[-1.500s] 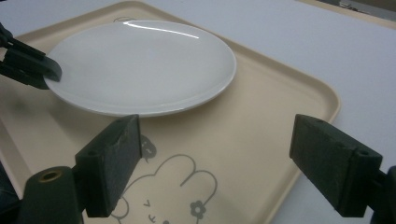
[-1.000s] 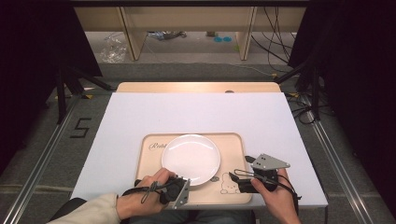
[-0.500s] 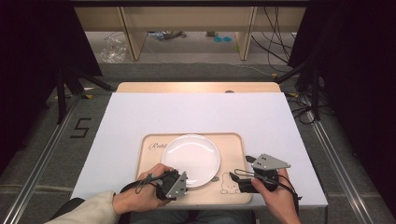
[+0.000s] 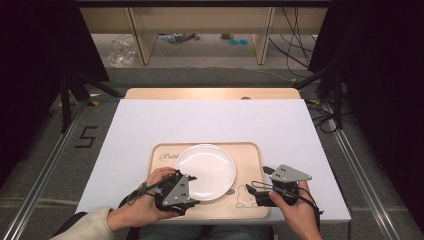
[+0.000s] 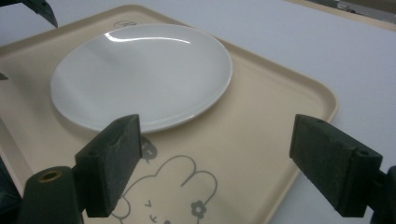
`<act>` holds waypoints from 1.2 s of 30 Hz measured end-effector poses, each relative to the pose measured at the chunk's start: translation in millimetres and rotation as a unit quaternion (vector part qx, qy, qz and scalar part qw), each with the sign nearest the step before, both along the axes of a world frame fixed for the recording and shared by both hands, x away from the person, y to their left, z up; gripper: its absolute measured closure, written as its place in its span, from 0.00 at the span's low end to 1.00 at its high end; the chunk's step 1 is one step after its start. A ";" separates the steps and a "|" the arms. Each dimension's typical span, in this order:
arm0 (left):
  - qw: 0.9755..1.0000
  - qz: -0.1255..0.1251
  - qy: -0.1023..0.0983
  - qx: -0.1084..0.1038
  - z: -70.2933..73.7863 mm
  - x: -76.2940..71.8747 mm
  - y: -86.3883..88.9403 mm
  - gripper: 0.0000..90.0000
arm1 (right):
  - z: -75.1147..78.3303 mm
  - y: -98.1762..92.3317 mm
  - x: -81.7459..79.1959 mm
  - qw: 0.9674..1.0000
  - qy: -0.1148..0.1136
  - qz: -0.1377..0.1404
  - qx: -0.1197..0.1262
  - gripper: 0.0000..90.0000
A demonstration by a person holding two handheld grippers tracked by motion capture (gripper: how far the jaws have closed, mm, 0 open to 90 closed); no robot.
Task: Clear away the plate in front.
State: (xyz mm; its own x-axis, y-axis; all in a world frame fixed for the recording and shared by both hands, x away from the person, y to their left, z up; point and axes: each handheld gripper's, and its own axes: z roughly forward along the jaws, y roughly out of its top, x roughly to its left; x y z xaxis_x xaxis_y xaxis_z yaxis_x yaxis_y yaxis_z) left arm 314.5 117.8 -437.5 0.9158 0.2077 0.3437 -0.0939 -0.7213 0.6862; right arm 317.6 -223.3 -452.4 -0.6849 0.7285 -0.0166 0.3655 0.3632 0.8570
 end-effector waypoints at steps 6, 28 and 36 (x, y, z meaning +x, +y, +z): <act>0.999 0.022 -0.003 -0.048 8.8 3.9 17.2 0.28 | 0.5 -0.6 -0.4 1.000 0.002 -0.002 0.006 0.20; 0.984 0.134 0.022 -0.115 7.1 24.1 89.1 0.26 | 1.5 0.2 -2.2 1.000 0.003 0.002 0.004 0.20; 0.979 0.154 0.029 -0.132 -0.2 35.3 102.7 0.27 | 1.2 0.7 -2.1 1.000 0.002 0.004 0.007 0.20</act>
State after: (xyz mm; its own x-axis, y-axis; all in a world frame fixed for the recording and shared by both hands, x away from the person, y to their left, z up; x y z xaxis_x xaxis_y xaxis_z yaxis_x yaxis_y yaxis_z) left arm 349.8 220.4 -437.7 0.8122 0.5518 0.1893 0.1457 -0.5061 0.8501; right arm 315.5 -222.6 -451.2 -0.6903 0.7235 -0.0035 0.3657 0.3531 0.8611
